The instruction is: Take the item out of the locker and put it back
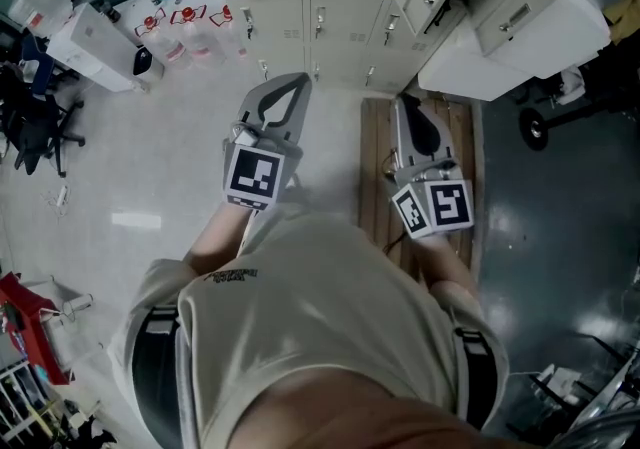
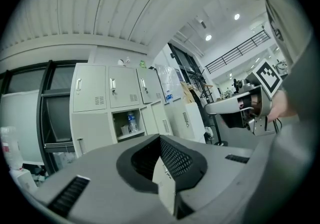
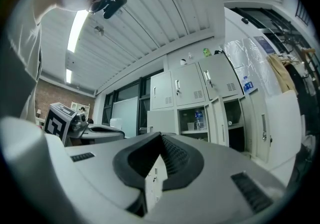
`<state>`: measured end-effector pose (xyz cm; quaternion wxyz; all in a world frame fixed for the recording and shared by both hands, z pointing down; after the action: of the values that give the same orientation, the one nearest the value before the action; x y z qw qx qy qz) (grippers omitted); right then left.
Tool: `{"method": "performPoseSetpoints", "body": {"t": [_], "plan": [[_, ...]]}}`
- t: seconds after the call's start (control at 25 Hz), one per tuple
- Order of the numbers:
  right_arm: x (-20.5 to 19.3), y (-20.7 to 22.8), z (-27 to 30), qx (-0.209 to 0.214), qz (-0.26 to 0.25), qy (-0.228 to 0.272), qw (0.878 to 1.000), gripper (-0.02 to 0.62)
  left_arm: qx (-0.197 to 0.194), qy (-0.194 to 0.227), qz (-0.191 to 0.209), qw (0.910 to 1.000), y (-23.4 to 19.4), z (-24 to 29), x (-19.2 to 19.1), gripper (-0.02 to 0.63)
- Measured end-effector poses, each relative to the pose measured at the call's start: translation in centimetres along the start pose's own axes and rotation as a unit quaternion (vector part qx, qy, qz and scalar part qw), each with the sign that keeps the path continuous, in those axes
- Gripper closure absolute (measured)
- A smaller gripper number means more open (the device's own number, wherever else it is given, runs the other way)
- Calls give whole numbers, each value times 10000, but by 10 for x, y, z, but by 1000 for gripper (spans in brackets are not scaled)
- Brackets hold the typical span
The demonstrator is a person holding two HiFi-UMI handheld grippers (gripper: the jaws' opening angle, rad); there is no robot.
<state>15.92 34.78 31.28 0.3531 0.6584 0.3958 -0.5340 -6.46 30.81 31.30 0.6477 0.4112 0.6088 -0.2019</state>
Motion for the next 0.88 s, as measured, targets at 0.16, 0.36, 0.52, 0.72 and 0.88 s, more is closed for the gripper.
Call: {"method": "performPoseSetpoints", "body": {"t": [0.16, 0.36, 0.52, 0.72, 0.88], "plan": [[-6, 7, 10, 87, 51, -14, 9999, 592, 44, -20, 7, 10000, -2, 9, -5, 594], [-16, 13, 30, 144, 61, -43, 9999, 592, 69, -17, 28, 10000, -15, 23, -17, 594], [-23, 20, 51, 146, 42, -17, 9999, 592, 16, 10, -37, 10000, -31, 42, -31, 594], [-33, 35, 94, 65, 51, -77, 9999, 592, -88, 44, -110, 9999, -61, 78, -47, 594], [-39, 45, 131, -15, 65, -131, 9999, 592, -220, 91, -80, 9997, -89, 107, -55, 594]]}}
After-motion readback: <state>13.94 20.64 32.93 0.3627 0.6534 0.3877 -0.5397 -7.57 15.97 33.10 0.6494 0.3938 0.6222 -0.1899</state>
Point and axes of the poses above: the fingertips, and each gripper's own axes: z forward along the fingers, y to its right, x out of its top, the point moved 9 cm from there along -z, backward along the fingers, and after that the axes turned 6 degrees about y, right-handed, at the moved point
